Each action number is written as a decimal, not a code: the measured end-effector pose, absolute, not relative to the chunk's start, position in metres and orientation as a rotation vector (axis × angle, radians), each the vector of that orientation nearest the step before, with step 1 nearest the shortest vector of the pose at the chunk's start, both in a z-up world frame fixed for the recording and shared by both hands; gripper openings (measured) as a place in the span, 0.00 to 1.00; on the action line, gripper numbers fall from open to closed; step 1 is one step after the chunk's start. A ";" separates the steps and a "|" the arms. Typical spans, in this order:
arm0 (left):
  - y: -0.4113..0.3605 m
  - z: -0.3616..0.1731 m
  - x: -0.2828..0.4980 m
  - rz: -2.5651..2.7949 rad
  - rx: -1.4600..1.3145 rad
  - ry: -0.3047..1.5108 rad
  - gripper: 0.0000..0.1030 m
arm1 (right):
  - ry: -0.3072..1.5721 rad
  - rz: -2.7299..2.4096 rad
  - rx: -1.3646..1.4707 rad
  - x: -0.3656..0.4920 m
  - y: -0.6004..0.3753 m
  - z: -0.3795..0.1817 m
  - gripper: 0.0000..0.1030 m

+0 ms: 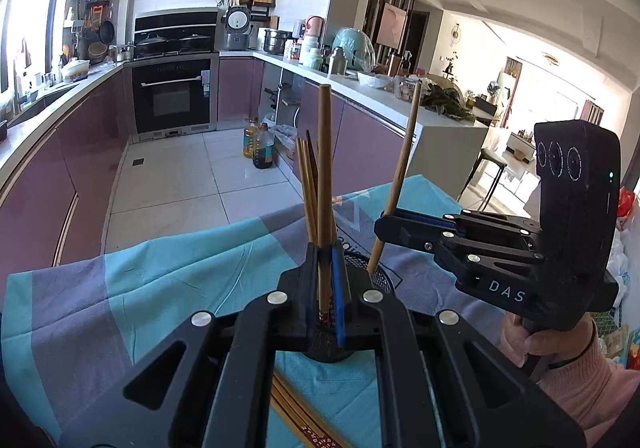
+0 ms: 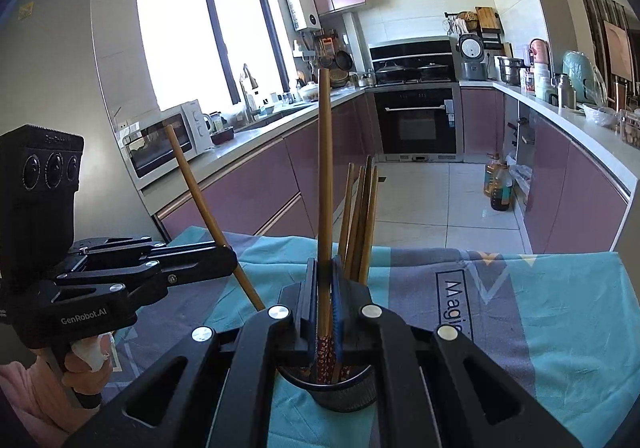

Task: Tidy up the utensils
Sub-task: 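Lower both chopsticks into the mesh cup and open both tools, then withdraw both tools from the cup back over the chopstick pile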

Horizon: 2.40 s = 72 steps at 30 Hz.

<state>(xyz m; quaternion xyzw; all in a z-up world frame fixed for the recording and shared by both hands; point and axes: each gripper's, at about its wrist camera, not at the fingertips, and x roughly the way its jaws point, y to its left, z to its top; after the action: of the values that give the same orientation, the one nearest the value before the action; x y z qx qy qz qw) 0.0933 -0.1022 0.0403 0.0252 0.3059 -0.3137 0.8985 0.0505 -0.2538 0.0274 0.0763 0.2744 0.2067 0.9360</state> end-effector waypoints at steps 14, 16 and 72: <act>-0.121 0.021 0.118 -0.652 0.092 0.751 0.07 | 0.652 0.417 0.172 0.069 -0.250 0.007 0.06; -0.123 0.021 0.124 -0.649 0.086 0.757 0.07 | 0.653 0.414 0.174 0.071 -0.249 0.006 0.06; -0.053 -0.119 0.047 -0.431 0.097 0.919 0.42 | 0.794 0.561 0.209 0.006 -0.211 -0.073 0.46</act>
<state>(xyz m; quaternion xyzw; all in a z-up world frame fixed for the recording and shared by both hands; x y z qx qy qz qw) 0.0467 -0.0525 -0.1186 0.0463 0.4397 -0.2064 0.8729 0.0060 -0.2107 -0.0725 0.1003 0.3810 0.2689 0.8789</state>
